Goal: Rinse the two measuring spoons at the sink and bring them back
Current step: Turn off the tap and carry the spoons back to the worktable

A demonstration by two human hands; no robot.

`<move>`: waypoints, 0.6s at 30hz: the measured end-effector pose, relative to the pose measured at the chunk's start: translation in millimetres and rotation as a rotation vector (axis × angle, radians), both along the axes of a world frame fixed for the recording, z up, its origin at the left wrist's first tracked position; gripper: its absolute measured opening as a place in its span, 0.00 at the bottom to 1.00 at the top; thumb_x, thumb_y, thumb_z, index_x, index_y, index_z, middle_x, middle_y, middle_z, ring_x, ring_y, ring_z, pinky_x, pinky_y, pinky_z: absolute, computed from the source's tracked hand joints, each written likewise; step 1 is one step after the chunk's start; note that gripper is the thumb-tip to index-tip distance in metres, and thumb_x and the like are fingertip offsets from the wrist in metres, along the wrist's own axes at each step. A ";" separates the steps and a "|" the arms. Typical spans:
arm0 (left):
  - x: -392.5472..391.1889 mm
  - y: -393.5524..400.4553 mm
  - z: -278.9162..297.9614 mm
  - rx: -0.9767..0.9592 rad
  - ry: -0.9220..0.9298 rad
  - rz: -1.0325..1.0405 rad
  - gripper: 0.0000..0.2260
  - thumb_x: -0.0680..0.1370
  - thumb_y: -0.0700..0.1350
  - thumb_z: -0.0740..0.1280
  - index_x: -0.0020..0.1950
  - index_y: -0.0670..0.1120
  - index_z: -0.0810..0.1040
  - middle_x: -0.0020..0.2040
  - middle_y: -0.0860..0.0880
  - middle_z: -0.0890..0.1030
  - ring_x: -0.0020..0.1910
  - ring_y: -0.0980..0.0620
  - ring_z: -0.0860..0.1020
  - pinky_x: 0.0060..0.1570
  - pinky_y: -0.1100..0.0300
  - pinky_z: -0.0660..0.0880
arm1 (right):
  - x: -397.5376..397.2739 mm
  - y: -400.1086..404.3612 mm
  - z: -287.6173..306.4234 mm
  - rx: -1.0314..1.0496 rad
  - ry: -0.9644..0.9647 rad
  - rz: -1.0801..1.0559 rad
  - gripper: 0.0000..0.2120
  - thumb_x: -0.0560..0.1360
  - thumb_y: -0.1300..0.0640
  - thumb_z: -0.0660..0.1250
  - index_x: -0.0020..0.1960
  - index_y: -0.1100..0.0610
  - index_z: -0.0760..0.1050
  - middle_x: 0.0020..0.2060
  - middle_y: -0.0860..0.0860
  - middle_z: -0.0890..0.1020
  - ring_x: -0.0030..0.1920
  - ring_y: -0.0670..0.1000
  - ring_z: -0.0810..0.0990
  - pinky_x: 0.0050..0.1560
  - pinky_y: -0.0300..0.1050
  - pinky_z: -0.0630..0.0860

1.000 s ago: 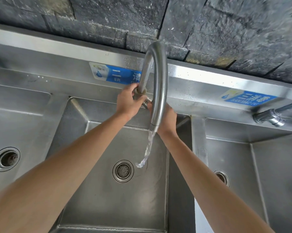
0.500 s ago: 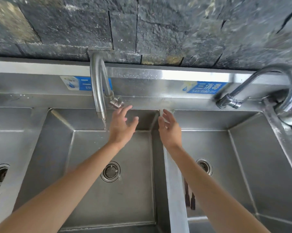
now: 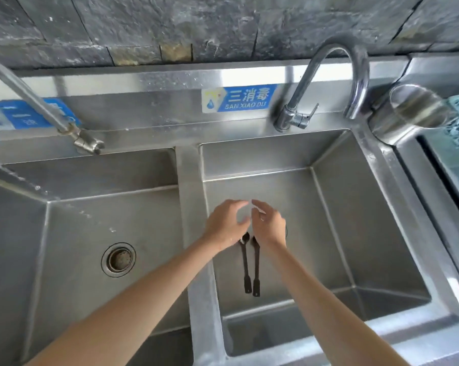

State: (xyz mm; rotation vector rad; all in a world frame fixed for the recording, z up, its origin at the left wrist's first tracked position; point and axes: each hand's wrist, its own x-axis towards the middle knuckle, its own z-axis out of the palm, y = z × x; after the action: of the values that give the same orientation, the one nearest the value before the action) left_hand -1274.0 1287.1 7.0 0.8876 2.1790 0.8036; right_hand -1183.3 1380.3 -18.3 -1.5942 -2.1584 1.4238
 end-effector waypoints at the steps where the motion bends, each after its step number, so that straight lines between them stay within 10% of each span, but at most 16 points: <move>1: 9.3 10.1 -11.3 -0.038 -0.030 -0.003 0.21 0.78 0.50 0.65 0.71 0.52 0.74 0.70 0.50 0.77 0.64 0.49 0.77 0.65 0.53 0.74 | 7.8 5.2 -11.0 -0.019 -0.035 0.004 0.18 0.82 0.58 0.61 0.69 0.50 0.80 0.57 0.56 0.88 0.49 0.53 0.83 0.52 0.44 0.77; 18: 102.0 22.2 -227.6 -0.532 -0.265 0.420 0.13 0.77 0.47 0.67 0.61 0.46 0.79 0.59 0.46 0.82 0.59 0.45 0.79 0.54 0.57 0.73 | 100.4 3.5 -216.6 -0.293 -0.363 0.013 0.12 0.80 0.55 0.66 0.63 0.56 0.78 0.57 0.53 0.84 0.57 0.53 0.81 0.57 0.44 0.74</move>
State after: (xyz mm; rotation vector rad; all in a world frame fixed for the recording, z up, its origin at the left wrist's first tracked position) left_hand -1172.0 1309.3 -220.7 0.0550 2.1989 0.4486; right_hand -1082.9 1383.8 -234.8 -2.0884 -2.2220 1.6247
